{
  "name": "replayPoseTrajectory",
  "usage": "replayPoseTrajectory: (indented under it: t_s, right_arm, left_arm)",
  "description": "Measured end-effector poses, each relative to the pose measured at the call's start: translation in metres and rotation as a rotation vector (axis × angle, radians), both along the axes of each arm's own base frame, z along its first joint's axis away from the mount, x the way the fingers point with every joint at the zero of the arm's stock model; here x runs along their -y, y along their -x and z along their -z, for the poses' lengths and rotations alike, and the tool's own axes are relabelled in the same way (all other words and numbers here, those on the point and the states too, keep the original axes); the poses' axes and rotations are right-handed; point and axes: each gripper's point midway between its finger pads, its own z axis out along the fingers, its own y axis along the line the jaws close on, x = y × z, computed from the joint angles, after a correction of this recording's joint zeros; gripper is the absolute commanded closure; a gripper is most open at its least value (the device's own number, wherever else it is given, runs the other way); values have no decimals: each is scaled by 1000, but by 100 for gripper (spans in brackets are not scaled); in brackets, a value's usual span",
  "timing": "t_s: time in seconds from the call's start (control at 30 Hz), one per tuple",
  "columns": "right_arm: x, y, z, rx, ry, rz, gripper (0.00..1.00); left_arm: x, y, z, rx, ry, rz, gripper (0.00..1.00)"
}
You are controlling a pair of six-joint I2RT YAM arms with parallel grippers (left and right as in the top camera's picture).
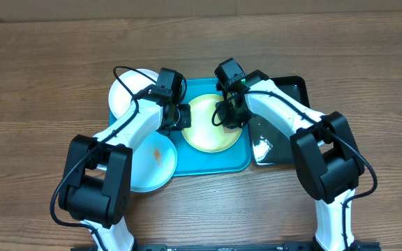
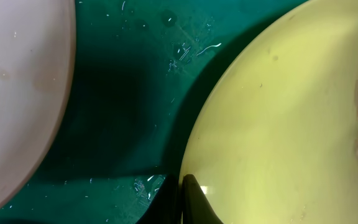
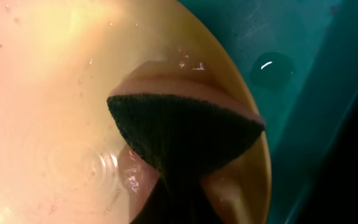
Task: Clean dirty plates on tray and stack at the side
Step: 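Scrub the yellow plate with the sponge while the left gripper holds it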
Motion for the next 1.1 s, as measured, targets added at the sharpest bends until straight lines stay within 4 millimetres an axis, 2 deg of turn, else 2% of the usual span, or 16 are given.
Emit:
replayPoseTrajectory:
  t_s: [0.4, 0.63, 0.77, 0.93, 1.1]
  right_arm:
    - [-31, 16, 2, -112, -187, -19, 96]
    - [-71, 33, -1, -153, -307, -96, 96]
    - [-82, 41, -10, -216, -397, -106, 96]
    - [-73, 25, -37, -243, -470, -67, 96]
    - [-36, 8, -74, -219, -484, -14, 96]
  left_arm:
    - [-4, -1, 1, 5, -21, -7, 96]
    - [-4, -1, 1, 5, -21, -7, 96]
    - [-4, -1, 0, 5, -21, -7, 96]
    - [-2, -1, 0, 5, -9, -4, 96]
    - [-1, -1, 0, 4, -6, -2, 96]
